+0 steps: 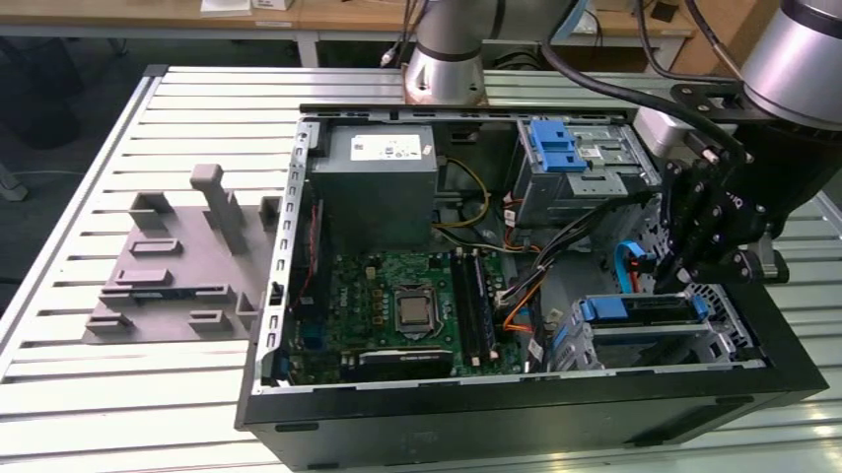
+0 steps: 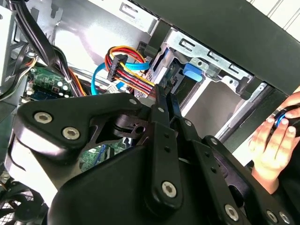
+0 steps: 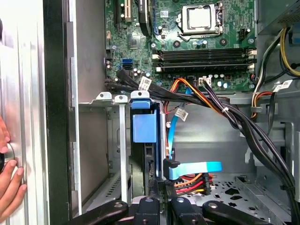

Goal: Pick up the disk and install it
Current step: 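Insert the first disk wire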

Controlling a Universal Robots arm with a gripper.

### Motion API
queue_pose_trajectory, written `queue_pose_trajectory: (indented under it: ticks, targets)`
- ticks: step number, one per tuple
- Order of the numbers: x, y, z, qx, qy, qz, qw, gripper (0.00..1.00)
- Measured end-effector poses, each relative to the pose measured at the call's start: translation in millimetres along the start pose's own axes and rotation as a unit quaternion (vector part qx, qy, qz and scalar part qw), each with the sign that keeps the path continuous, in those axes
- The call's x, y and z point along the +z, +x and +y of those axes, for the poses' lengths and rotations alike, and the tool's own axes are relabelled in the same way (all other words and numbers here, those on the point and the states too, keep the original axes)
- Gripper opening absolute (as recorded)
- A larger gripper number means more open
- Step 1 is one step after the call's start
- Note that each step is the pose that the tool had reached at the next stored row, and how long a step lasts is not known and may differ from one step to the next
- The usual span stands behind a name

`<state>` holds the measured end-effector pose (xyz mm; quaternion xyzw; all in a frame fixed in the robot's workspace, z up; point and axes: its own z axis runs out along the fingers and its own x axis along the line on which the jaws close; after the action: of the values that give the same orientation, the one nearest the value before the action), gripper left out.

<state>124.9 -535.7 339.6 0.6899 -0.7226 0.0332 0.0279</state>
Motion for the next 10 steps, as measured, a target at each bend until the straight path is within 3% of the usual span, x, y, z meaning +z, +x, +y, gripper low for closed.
queue_pose_trajectory:
  ticks: [10]
  targets:
    - [2.7, 2.5, -1.7, 0.008, -0.0055, 0.0002, 0.9999, 0.16]
